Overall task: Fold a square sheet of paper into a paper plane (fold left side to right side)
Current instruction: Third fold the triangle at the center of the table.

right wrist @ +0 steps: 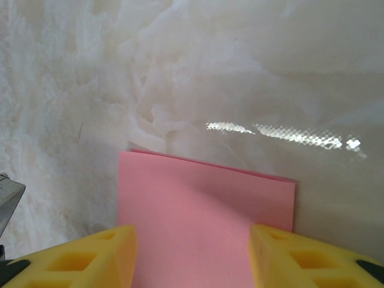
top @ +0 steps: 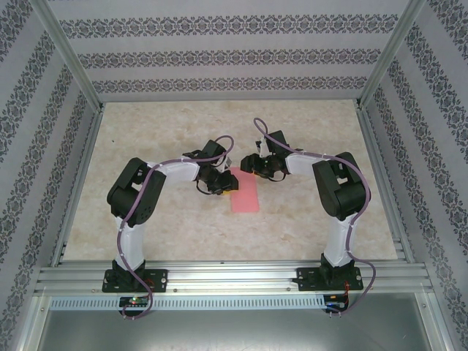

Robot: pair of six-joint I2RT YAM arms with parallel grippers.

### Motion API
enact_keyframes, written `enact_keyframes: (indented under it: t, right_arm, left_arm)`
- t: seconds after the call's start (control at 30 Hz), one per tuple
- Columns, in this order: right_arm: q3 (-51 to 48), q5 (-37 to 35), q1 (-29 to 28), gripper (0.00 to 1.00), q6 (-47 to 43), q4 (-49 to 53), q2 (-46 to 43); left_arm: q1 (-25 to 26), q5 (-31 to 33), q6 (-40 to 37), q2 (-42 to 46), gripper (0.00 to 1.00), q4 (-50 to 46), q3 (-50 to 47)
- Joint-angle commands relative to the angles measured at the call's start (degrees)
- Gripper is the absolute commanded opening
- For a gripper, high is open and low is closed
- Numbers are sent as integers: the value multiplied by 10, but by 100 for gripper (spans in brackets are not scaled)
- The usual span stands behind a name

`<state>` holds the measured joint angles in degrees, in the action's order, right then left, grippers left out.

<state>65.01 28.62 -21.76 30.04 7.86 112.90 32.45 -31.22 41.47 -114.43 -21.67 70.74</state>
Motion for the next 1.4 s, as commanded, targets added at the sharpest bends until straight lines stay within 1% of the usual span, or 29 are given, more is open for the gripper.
enact_keyframes:
  t: [0.0,0.17,0.23,0.37,0.47,0.57,0.7,0.8,0.87,0.93,1.03,1.23,1.37]
  right_arm:
    - [-10,-9,-4,54,-7,7,1]
    - [-39,-7,7,58,-5,-30,-40]
    - [-56,-10,11,60,-10,-42,-67]
    - [-113,-43,16,64,-23,-55,-152]
    - [-167,-79,4,66,-32,-55,-230]
    - [-212,-138,-37,66,-52,-31,-308]
    - [-277,-234,-127,67,-77,-19,-394]
    - [-320,-304,-204,66,-94,-30,-427]
    - [-333,-347,-256,66,-106,-37,-428]
    - [-333,-390,-307,67,-124,-37,-410]
    - [-314,-436,-355,67,-152,-33,-360]
    - [-259,-474,-381,66,-202,-37,-253]
    - [-231,-497,-383,66,-221,-38,-212]
  left_arm:
    - [8,-1,12,27,24,26,-14]
    - [8,4,26,39,13,41,-33]
    - [8,4,33,43,10,49,-40]
    - [9,4,46,51,8,62,-47]
    - [9,1,57,55,8,75,-53]
    - [9,-2,65,56,8,81,-53]
    - [9,-5,69,57,7,82,-52]
    - [9,-10,68,54,7,83,-50]
    - [9,-13,70,53,7,86,-50]
    - [9,-16,73,52,6,92,-52]
    - [9,-22,77,53,6,97,-53]
    - [9,-25,75,53,6,95,-54]
    - [9,-25,73,52,5,92,-55]
